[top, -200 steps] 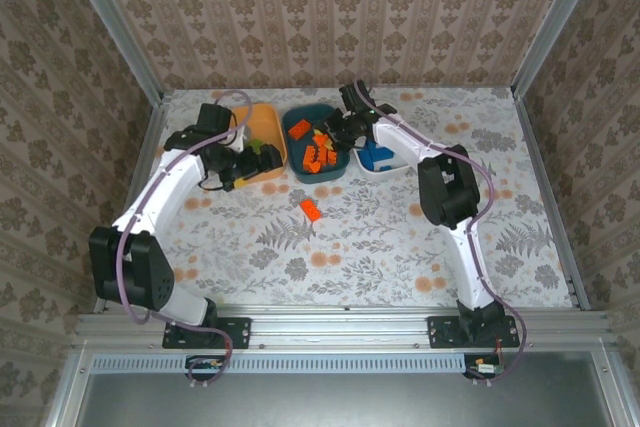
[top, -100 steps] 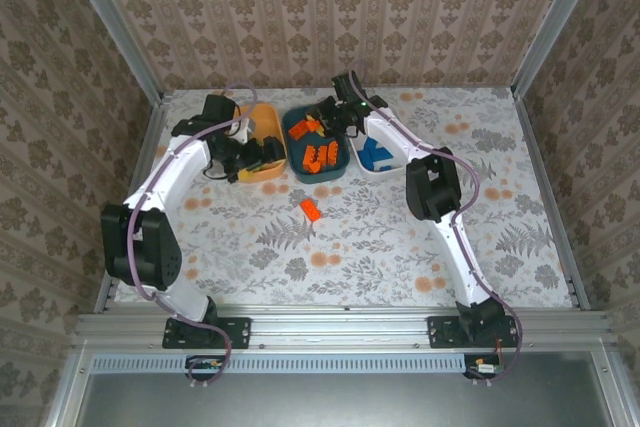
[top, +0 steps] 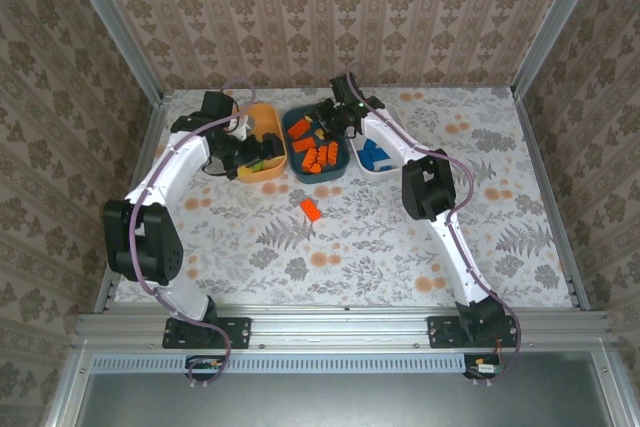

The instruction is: Sort the legos into containers by color

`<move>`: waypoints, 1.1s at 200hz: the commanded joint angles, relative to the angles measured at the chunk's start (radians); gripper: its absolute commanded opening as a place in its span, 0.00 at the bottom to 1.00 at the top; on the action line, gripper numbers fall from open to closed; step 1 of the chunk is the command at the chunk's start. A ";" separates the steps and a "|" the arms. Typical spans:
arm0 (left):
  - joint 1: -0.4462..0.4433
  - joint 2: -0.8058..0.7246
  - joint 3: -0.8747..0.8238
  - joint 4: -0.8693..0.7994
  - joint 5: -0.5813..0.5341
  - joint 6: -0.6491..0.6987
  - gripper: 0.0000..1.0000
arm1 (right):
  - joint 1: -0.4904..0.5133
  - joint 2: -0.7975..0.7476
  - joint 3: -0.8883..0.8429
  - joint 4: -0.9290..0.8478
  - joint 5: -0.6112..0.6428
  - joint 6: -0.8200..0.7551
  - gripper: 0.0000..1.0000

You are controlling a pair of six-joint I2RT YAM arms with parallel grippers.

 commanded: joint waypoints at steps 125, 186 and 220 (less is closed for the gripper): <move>-0.001 -0.065 -0.025 -0.012 0.011 0.018 1.00 | 0.031 -0.050 0.041 -0.089 0.008 -0.063 0.52; -0.026 -0.150 -0.085 -0.011 -0.019 -0.005 1.00 | 0.052 -0.156 -0.052 -0.103 0.024 -0.147 0.53; -0.054 -0.190 -0.116 0.001 -0.035 -0.032 1.00 | 0.057 -0.243 -0.149 -0.100 0.034 -0.196 0.54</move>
